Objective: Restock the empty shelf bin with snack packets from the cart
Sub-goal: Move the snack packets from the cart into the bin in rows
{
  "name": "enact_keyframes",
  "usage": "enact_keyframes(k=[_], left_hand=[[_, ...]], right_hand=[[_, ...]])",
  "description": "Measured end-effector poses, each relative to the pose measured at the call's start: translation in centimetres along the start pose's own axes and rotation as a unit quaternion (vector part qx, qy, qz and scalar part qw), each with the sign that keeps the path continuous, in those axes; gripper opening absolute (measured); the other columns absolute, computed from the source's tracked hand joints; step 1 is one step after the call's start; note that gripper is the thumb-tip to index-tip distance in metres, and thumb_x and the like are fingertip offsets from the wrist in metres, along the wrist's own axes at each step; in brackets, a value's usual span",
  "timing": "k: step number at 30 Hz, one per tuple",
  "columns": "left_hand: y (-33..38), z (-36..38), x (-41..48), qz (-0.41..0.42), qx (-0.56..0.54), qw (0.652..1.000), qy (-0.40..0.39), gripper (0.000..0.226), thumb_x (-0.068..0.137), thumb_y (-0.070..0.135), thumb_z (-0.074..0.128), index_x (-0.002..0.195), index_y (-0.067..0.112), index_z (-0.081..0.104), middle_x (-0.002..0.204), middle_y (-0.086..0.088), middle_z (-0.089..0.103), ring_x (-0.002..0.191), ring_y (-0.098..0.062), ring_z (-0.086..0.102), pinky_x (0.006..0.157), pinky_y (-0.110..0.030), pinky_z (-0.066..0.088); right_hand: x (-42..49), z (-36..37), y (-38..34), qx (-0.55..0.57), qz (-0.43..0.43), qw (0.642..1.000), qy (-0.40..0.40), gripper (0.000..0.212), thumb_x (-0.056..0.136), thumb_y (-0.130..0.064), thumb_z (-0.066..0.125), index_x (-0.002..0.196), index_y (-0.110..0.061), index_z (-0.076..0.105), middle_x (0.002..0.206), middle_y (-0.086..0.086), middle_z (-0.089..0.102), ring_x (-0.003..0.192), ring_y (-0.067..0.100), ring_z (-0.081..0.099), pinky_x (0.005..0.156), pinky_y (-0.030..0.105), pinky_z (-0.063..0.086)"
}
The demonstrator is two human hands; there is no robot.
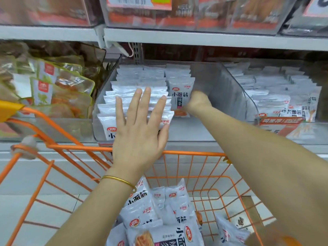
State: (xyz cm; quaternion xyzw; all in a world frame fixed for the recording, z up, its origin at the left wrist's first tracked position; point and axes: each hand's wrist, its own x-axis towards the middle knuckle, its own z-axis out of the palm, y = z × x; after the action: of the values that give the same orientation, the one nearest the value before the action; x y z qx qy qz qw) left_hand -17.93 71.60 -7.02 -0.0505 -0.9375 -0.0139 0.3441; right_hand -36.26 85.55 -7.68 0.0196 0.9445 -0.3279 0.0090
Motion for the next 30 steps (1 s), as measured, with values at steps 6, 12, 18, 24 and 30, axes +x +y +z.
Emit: enact_keyframes(k=[6, 12, 18, 24, 30], left_hand=[[0.1, 0.3, 0.1, -0.004, 0.010, 1.000, 0.016, 0.051, 0.093, 0.037, 0.036, 0.139, 0.015, 0.041, 0.147, -0.017, 0.037, 0.139, -0.033, 0.028, 0.113, -0.059, 0.010], [0.0, 0.3, 0.0, -0.004, 0.015, 1.000, 0.020, 0.050, 0.094, 0.038, 0.034, 0.138, 0.015, 0.040, 0.145, -0.017, 0.039, 0.138, -0.034, 0.030, 0.112, -0.060, 0.011], [0.1, 0.3, 0.1, -0.007, 0.008, 1.000, 0.020, 0.050, 0.093, 0.037, 0.034, 0.136, 0.014, 0.043, 0.143, -0.018, 0.041, 0.137, -0.034, 0.031, 0.112, -0.059, 0.010], [0.1, 0.4, 0.1, -0.001, 0.008, 1.000, 0.019, 0.049, 0.093, 0.037, 0.034, 0.135, 0.013, 0.044, 0.142, -0.018, 0.042, 0.136, -0.035, 0.032, 0.112, -0.059, 0.011], [0.0, 0.4, 0.0, -0.001, 0.011, 1.000, 0.021, 0.049, 0.093, 0.037, 0.034, 0.135, 0.014, 0.043, 0.142, -0.018, 0.042, 0.136, -0.035, 0.032, 0.112, -0.059, 0.011]], right_hand=[[1.2, 1.8, -0.3, 0.024, -0.010, 1.000, 0.009, 0.022, 0.079, -0.016, 0.069, 0.100, -0.008, 0.065, 0.099, 0.006, 0.068, 0.090, 0.024, 0.066, 0.079, 0.036, 0.056], [1.6, 3.0, -0.4, -0.020, -0.028, 0.999, -0.005, 0.030, 0.080, -0.013, 0.062, 0.109, -0.007, 0.060, 0.108, 0.012, 0.066, 0.096, 0.030, 0.065, 0.080, 0.039, 0.057], [0.7, 1.4, -0.6, -0.032, -0.012, 0.999, -0.030, 0.029, 0.088, 0.001, 0.045, 0.115, -0.001, 0.058, 0.115, 0.017, 0.062, 0.086, 0.027, 0.053, 0.078, 0.037, 0.052], [-0.4, 2.1, -0.9, 0.002, -0.001, 0.998, -0.060, 0.025, 0.091, -0.007, 0.046, 0.113, -0.002, 0.057, 0.110, 0.014, 0.062, 0.083, 0.026, 0.053, 0.050, 0.029, 0.045], [-0.9, 1.5, -0.9, -0.009, 0.012, 0.998, -0.067, 0.026, 0.091, -0.006, 0.046, 0.113, -0.002, 0.059, 0.112, 0.017, 0.062, 0.087, 0.034, 0.060, 0.073, 0.046, 0.058]])
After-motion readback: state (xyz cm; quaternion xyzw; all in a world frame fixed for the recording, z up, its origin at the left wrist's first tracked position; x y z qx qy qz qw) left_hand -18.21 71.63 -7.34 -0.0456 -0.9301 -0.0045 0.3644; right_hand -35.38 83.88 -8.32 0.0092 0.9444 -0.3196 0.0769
